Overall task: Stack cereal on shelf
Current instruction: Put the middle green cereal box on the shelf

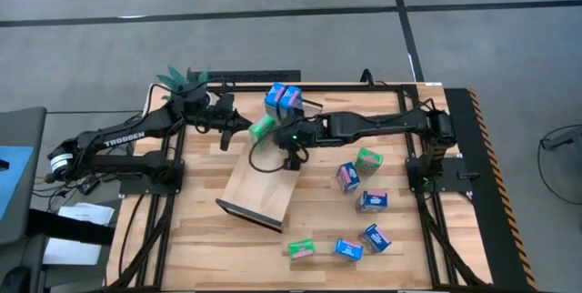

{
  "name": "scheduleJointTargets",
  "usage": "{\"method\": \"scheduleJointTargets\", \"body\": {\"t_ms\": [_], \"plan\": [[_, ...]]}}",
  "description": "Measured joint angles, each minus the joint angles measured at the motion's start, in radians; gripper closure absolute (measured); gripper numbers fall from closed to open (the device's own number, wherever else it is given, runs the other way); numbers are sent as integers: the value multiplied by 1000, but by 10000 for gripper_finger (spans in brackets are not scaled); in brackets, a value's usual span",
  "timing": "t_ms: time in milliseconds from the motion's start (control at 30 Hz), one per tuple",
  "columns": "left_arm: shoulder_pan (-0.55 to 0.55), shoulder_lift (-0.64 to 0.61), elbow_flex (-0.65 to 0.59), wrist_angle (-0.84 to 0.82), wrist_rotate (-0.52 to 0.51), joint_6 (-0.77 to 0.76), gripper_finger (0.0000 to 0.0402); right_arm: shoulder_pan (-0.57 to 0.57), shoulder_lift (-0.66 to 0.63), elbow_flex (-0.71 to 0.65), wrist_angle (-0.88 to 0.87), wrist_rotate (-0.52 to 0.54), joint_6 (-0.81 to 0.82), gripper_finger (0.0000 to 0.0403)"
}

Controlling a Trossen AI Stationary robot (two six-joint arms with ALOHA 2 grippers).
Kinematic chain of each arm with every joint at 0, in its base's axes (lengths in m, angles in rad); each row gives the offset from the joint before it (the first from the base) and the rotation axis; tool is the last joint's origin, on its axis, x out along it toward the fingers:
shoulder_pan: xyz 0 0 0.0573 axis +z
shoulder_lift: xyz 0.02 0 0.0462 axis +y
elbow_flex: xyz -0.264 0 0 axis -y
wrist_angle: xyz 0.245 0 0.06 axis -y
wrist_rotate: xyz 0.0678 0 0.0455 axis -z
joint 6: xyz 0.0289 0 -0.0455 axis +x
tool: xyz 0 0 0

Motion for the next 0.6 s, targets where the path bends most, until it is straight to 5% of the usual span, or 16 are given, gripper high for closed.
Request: {"method": "scheduleJointTargets", "body": {"t_ms": [400, 600], "plan": [[-1, -2, 0, -4, 4, -35, 401, 9, -1, -2, 0, 36, 37, 390], [-1, -2, 0, -6, 4, -37, 401, 66, -8, 24, -29, 178, -22, 390]]}}
